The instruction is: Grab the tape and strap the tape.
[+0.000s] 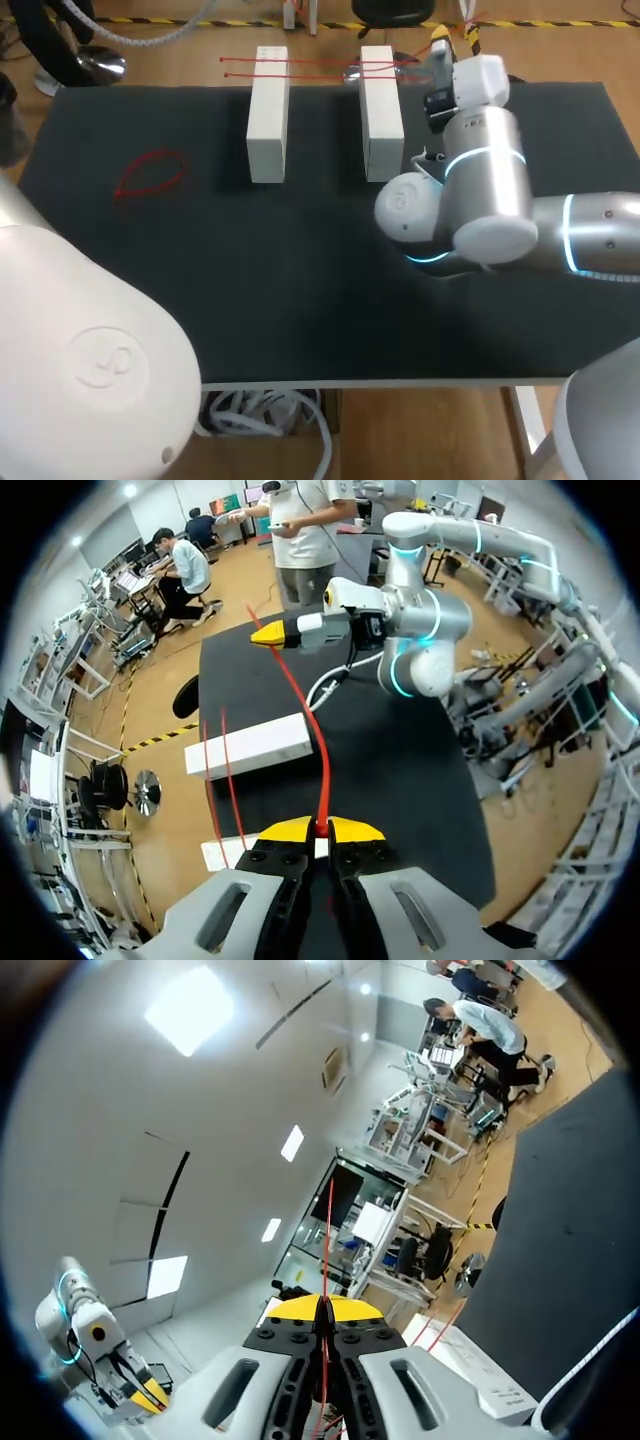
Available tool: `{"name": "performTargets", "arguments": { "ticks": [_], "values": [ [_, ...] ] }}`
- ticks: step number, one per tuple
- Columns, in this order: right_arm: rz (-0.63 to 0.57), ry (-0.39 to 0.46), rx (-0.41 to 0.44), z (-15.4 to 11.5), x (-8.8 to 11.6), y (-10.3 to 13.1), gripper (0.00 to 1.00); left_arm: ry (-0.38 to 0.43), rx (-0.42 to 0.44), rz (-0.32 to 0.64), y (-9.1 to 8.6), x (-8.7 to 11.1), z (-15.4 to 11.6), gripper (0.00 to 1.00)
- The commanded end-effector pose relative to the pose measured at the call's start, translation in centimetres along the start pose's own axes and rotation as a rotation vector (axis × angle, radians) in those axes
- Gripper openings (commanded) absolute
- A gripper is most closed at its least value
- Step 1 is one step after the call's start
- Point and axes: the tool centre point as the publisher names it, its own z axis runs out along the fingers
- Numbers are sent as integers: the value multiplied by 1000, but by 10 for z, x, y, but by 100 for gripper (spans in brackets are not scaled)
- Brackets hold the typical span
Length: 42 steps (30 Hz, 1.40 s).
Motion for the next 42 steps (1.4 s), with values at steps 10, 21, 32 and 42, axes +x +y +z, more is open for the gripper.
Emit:
{"name": "performTargets", "arguments": {
  "ticks": [10, 21, 32, 42],
  "values": [
    [-47, 2, -51, -4, 2, 1, 0, 82, -166, 121, -37, -8, -14, 0],
    [-42, 13, -61, -2, 3, 6, 0, 166, -319, 164, -61, -7, -24, 0],
    [-40, 22, -57, 1, 1, 8, 0, 284, -360, 191, -67, -8, 0, 0],
    [-72, 53, -46, 4, 5, 10, 0, 234, -389, 55, -58, -8, -4, 0]
  ]
}}
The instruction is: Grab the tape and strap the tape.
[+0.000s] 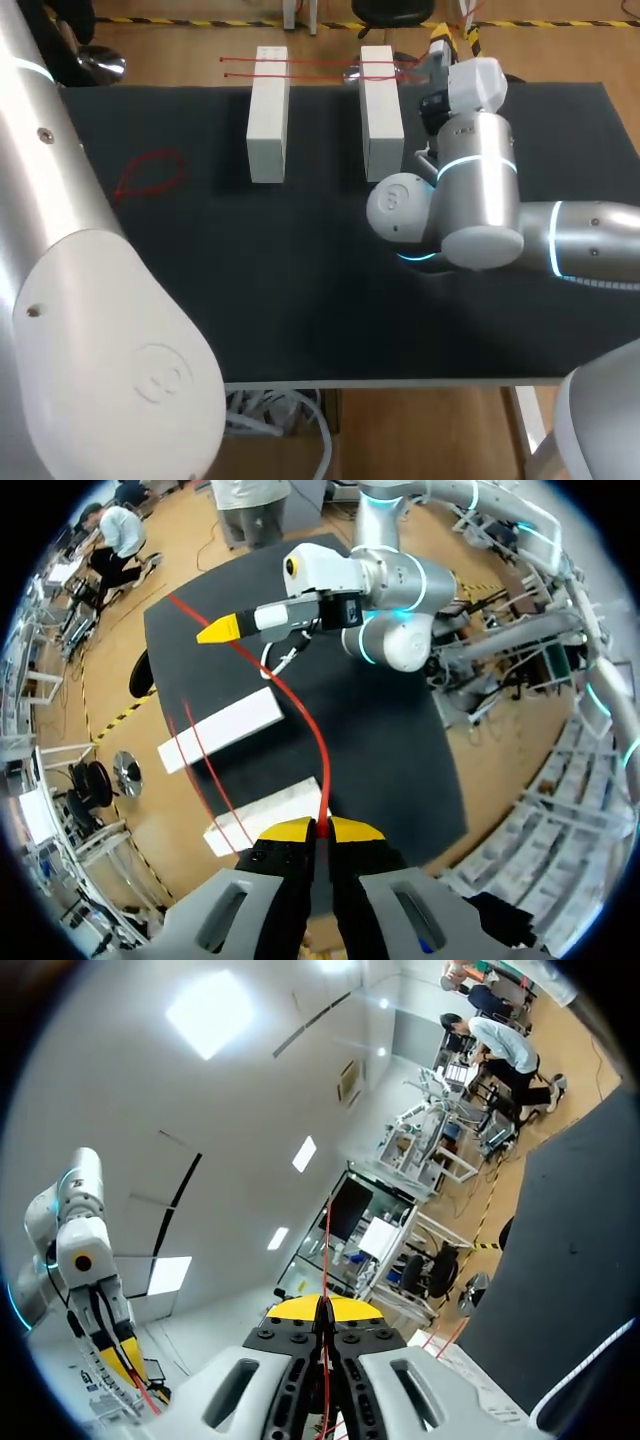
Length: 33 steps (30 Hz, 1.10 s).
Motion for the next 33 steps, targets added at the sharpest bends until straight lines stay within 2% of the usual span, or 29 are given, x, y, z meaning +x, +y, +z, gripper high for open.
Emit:
{"name": "performTargets", "arguments": {
  "ticks": [1, 23, 33],
  "values": [
    [-6, 8, 10, 3, 0, 5, 0, 65, -11, -36, 1, -4, -7, 0],
    [-119, 54, -22, 1, 2, 11, 0, 15, -7, -221, 16, -3, -9, 0],
    [-168, 75, -28, 1, 4, 12, 0, -27, -8, -276, 20, -2, -12, 0]
  ]
}}
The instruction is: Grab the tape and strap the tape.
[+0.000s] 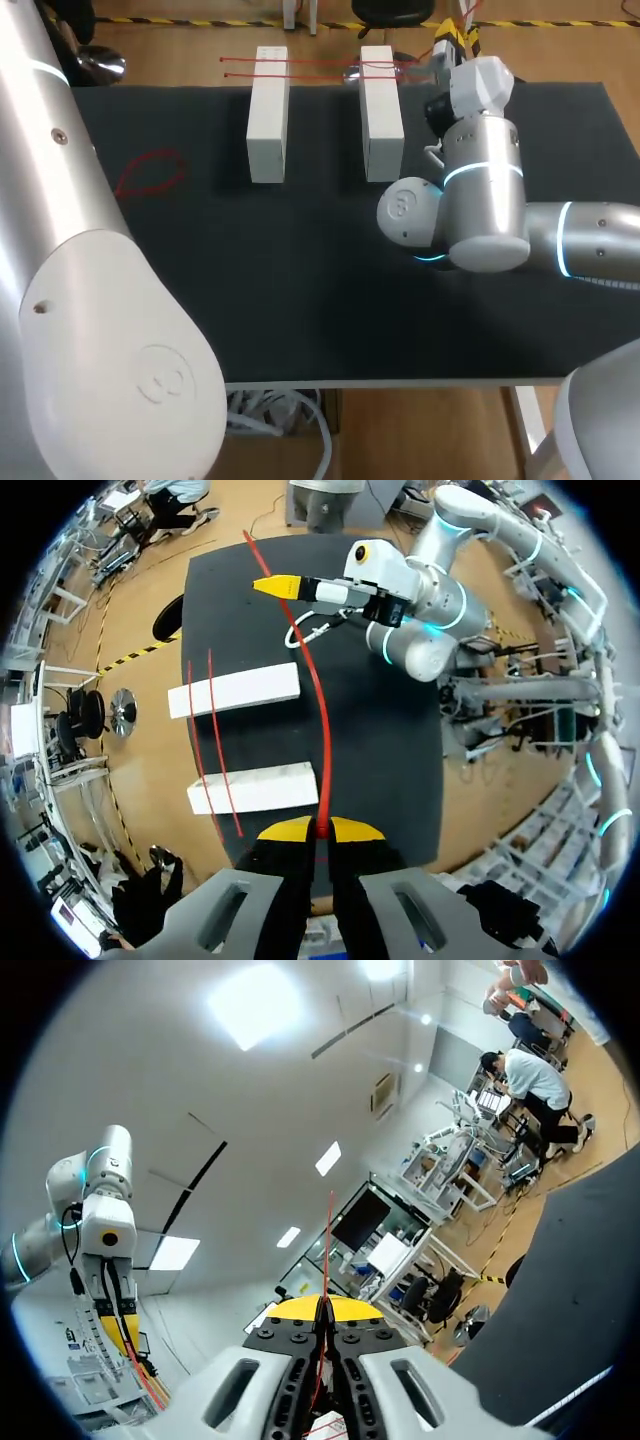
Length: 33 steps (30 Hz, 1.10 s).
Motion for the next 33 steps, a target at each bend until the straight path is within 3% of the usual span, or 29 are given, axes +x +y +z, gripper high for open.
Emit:
{"name": "performTargets", "arguments": {
  "ticks": [1, 8, 16, 33],
  "values": [
    [-7, 2, -1, 1, 1, 1, 0, -22, 1, -3, 1, 3, -2, 0],
    [-26, 11, -8, 1, 1, 2, 0, -28, 8, -6, 1, 4, -3, 0],
    [-56, 19, -12, 0, 1, 1, 0, -14, 79, -30, 4, 5, 0, 0],
    [-71, 31, -18, 5, -1, 5, 0, -33, 53, -22, -5, 2, 9, 0]
  ]
}}
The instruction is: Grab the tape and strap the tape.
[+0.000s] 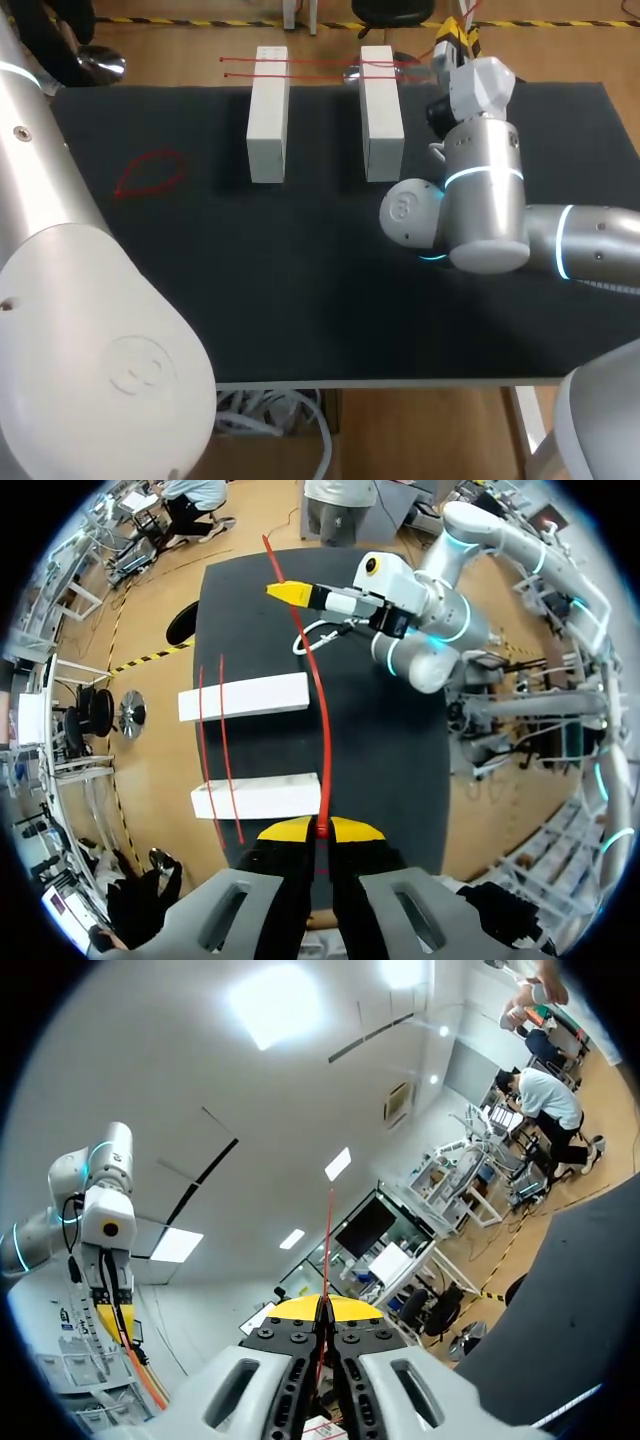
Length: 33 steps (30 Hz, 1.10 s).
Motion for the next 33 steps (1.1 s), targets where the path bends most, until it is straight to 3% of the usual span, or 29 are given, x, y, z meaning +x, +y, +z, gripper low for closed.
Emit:
{"name": "performTargets", "arguments": {
  "ticks": [1, 14, 25, 26, 28, 29, 30, 31, 33],
  "values": [
    [-1, 2, 2, 3, 0, 2, 0, -1, -22, 4, -4, 0, 4, 0],
    [-65, 30, -3, 8, 1, 5, 0, -9, -27, 22, -9, -3, 6, 0],
    [-352, 42, 16, 11, 15, 23, 0, -9, -27, 22, -9, -3, 6, 0],
    [-415, 87, 27, 11, 17, 24, 0, -9, -27, 22, -9, -3, 6, 0],
    [-500, 80, 22, 9, 19, 28, 0, -9, -27, 22, -9, -3, 6, 0],
    [-546, 141, 13, 7, 21, 31, 0, -9, -27, 22, -9, -3, 6, 0],
    [-565, 96, 31, 6, 21, 33, 0, -9, -27, 22, -9, -3, 6, 0],
    [-582, 125, 38, 5, 22, 36, 0, -9, -27, 22, -9, -3, 6, 0],
    [-593, 103, 64, 4, 23, 39, 0, -9, -27, 22, -9, -3, 6, 0]
  ]
}}
